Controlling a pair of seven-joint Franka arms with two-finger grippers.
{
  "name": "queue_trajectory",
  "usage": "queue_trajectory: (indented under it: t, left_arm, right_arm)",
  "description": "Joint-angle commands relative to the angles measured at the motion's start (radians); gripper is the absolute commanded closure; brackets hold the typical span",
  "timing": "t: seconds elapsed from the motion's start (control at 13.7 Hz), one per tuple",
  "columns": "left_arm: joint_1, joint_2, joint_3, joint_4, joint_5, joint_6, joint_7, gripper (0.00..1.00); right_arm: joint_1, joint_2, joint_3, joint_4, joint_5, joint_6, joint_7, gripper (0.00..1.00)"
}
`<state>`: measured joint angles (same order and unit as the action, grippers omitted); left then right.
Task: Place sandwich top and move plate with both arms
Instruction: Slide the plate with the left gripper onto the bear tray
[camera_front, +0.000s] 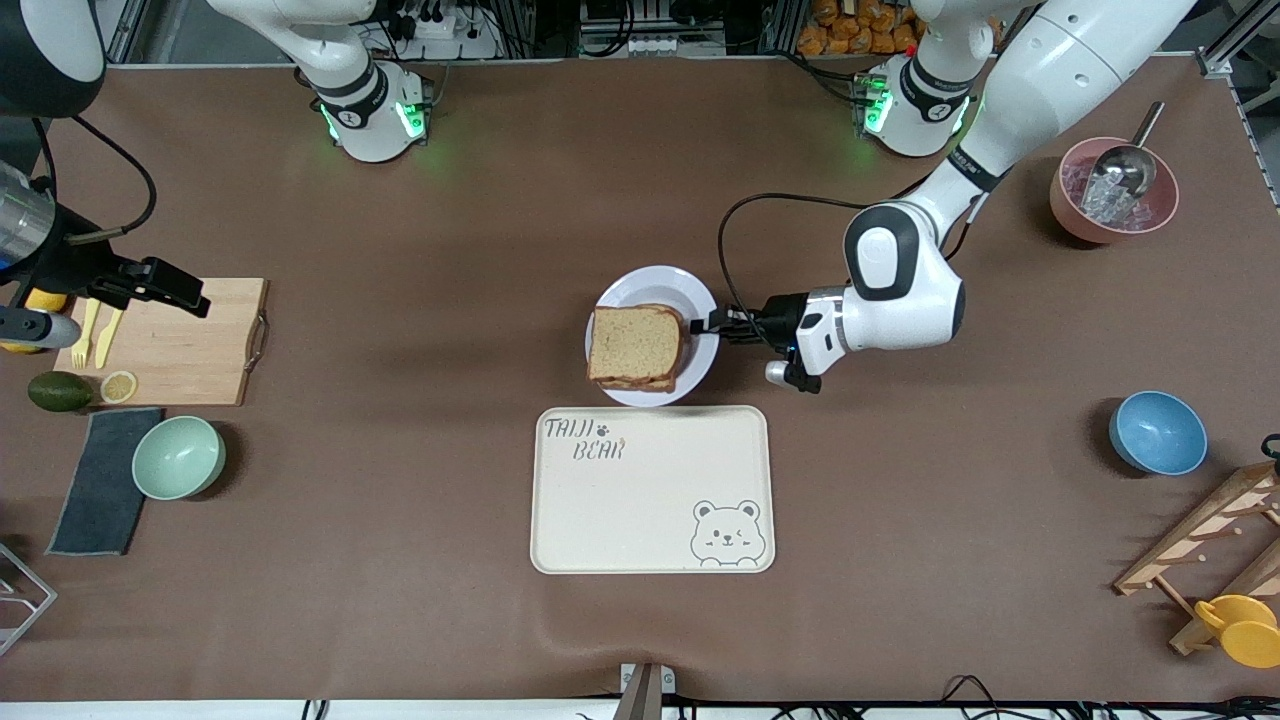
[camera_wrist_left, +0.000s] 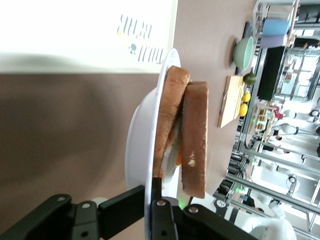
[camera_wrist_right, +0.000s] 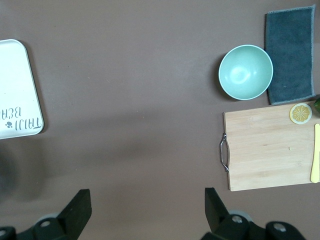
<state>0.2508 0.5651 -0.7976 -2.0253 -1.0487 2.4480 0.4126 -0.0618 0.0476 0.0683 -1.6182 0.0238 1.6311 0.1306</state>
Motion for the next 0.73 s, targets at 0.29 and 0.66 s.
queue_trajectory:
  t: [0.29, 0.66]
  left_arm:
    - [0.018, 0.117, 0.050, 0.121, -0.048, -0.006, 0.090, 1.00]
    - [0.007, 0.286, 0.092, 0.249, -0.057, -0.006, 0.228, 1.00]
  right_arm:
    - [-0.012, 0.001, 0.008, 0.003, -0.013, -0.007, -0.006, 0.00]
    - [-0.013, 0.003, 0.008, 0.003, -0.013, -0.007, -0.006, 0.00]
